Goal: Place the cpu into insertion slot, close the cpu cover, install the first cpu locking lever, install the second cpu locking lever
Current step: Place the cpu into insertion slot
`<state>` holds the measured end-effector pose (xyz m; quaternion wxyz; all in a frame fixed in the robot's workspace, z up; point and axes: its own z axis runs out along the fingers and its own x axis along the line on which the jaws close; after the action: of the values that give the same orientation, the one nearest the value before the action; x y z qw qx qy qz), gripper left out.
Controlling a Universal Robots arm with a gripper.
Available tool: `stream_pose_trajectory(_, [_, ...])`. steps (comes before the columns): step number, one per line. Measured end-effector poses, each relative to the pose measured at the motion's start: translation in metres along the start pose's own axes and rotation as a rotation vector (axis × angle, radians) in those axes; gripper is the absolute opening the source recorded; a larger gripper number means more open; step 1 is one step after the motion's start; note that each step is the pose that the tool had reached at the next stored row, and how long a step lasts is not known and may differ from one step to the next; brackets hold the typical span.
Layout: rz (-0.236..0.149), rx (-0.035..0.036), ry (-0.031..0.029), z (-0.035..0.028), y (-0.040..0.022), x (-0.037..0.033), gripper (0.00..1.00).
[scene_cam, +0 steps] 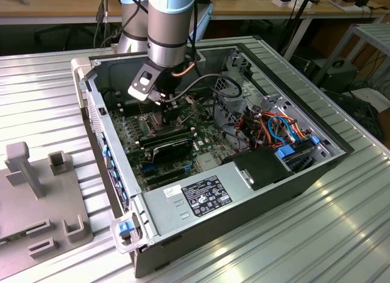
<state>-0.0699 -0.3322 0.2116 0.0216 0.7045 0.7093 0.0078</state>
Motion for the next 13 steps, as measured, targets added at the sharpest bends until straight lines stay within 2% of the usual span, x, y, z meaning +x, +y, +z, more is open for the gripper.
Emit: stream_pose_trajectory(13, [0.001, 0.0, 0.0003, 0.0065, -0.0003, 0.0001, 0.55])
